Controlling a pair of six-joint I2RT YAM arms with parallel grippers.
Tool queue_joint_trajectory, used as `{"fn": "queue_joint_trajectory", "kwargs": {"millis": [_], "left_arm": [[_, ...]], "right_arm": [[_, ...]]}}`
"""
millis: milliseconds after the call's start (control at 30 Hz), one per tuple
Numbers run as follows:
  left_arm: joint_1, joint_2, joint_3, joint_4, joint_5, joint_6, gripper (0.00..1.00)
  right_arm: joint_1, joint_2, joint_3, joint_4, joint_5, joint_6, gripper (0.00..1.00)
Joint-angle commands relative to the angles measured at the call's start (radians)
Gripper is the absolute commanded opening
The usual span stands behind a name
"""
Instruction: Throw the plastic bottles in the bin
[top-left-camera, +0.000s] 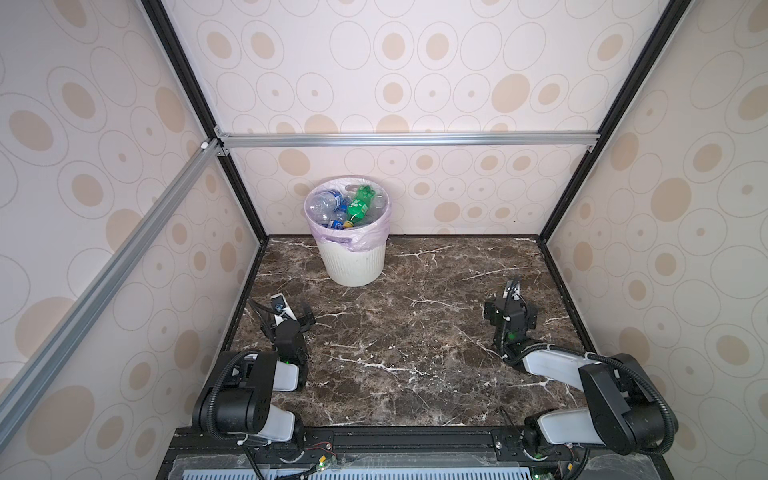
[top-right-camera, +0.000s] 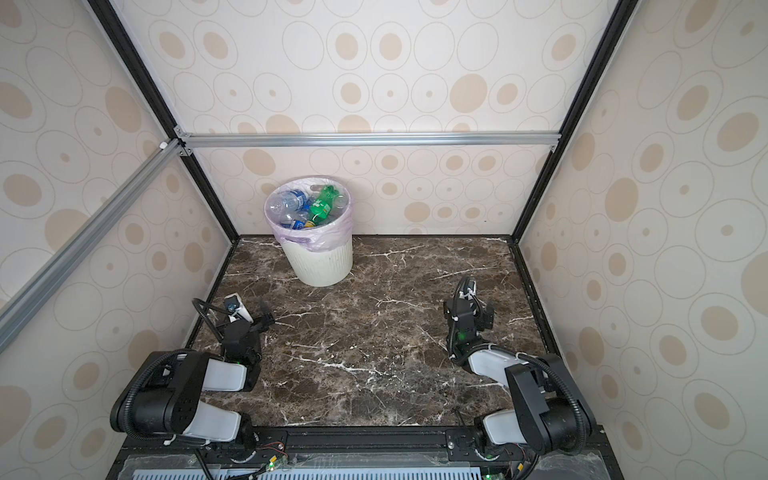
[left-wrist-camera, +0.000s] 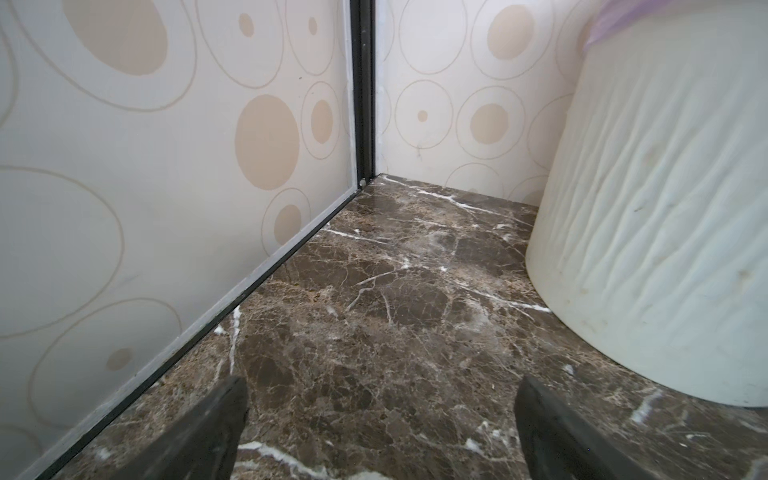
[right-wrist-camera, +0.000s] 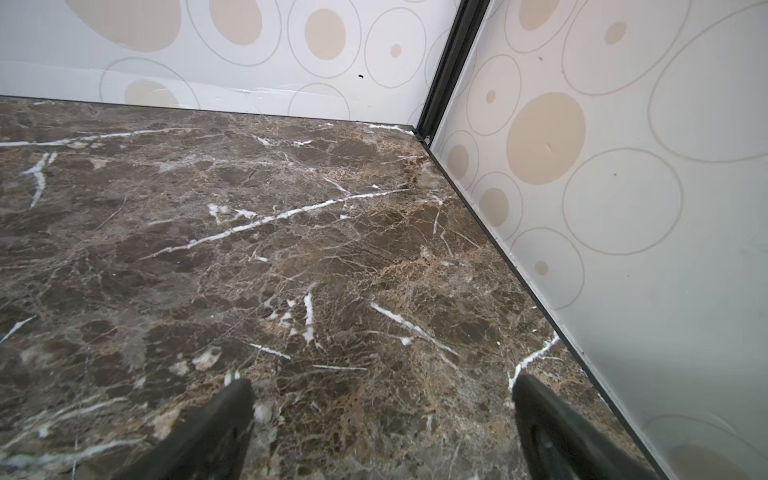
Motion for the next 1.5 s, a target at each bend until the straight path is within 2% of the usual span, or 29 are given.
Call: {"fn": "queue_joint_trajectory", "kwargs": {"millis": [0, 33, 67, 100, 133, 167, 433, 567, 667, 767, 800, 867, 900, 933, 1000, 1033, 1067, 1133, 1200, 1300, 1367, 1467], "left_arm": [[0.003, 0.097, -0.031, 0.272, 0.149, 0.091, 0.99], [0.001, 0.123, -0.040, 0.322, 0.151, 0.098, 0.99], [0.002, 0.074, -0.010, 0.172, 0.161, 0.088, 0.99], [0.001, 0.081, 0.018, 0.143, 0.158, 0.092, 0.99], [-0.001, 0.107, 0.020, 0.185, 0.159, 0.102, 0.99], [-0.003, 0.088, 0.030, 0.121, 0.167, 0.098, 0.99], [-0.005, 0.099, 0.033, 0.146, 0.164, 0.106, 0.99], [-0.005, 0.094, 0.036, 0.127, 0.165, 0.103, 0.99], [-0.006, 0.094, 0.037, 0.129, 0.162, 0.103, 0.99], [-0.005, 0.097, 0.039, 0.130, 0.160, 0.103, 0.99], [-0.005, 0.097, 0.039, 0.131, 0.160, 0.103, 0.99], [-0.005, 0.097, 0.039, 0.130, 0.159, 0.103, 0.99], [-0.005, 0.097, 0.039, 0.128, 0.159, 0.104, 0.99], [-0.005, 0.097, 0.039, 0.129, 0.159, 0.103, 0.99], [-0.006, 0.099, 0.040, 0.126, 0.156, 0.103, 0.99], [-0.006, 0.100, 0.043, 0.124, 0.155, 0.102, 0.99], [-0.006, 0.099, 0.044, 0.121, 0.153, 0.102, 0.99], [-0.008, 0.099, 0.045, 0.121, 0.149, 0.103, 0.99], [-0.008, 0.099, 0.043, 0.123, 0.148, 0.103, 0.99], [-0.011, 0.097, 0.041, 0.126, 0.146, 0.105, 0.99], [-0.016, 0.095, 0.039, 0.129, 0.139, 0.108, 0.99], [-0.047, 0.100, 0.050, 0.119, 0.085, 0.133, 0.99]], "right_arm": [[-0.003, -0.004, -0.021, 0.080, -0.042, -0.029, 1.00], [-0.003, 0.000, -0.023, 0.089, -0.048, -0.039, 1.00], [-0.003, 0.004, -0.020, 0.091, -0.056, -0.048, 1.00], [-0.003, 0.006, -0.021, 0.091, -0.066, -0.052, 1.00], [-0.003, 0.007, -0.020, 0.097, -0.068, -0.056, 1.00], [-0.003, 0.009, -0.020, 0.100, -0.066, -0.057, 1.00], [-0.003, -0.019, -0.064, 0.154, -0.027, -0.041, 1.00], [-0.003, -0.053, -0.073, 0.112, -0.012, -0.051, 1.00], [-0.004, -0.070, -0.132, 0.222, -0.099, -0.063, 1.00], [-0.056, -0.026, -0.125, 0.276, -0.129, -0.068, 1.00], [-0.068, -0.011, -0.136, 0.309, -0.180, -0.078, 1.00], [-0.110, 0.155, -0.195, 0.583, -0.300, -0.094, 1.00], [-0.117, 0.254, -0.197, 0.732, -0.323, -0.125, 1.00], [-0.094, 0.287, -0.175, 0.740, -0.281, -0.153, 1.00], [-0.117, 0.142, -0.111, 0.363, -0.317, -0.076, 1.00], [-0.167, 0.163, -0.094, 0.376, -0.408, -0.066, 1.00], [-0.189, 0.204, -0.069, 0.400, -0.409, -0.049, 1.00], [-0.203, 0.161, 0.014, 0.148, -0.376, 0.013, 1.00], [-0.208, 0.194, -0.019, 0.284, -0.381, -0.010, 1.00], [-0.209, 0.158, 0.004, 0.172, -0.384, 0.011, 1.00], [-0.207, 0.184, -0.018, 0.262, -0.380, -0.008, 1.00], [-0.206, 0.164, -0.006, 0.200, -0.382, -0.003, 1.00]]}}
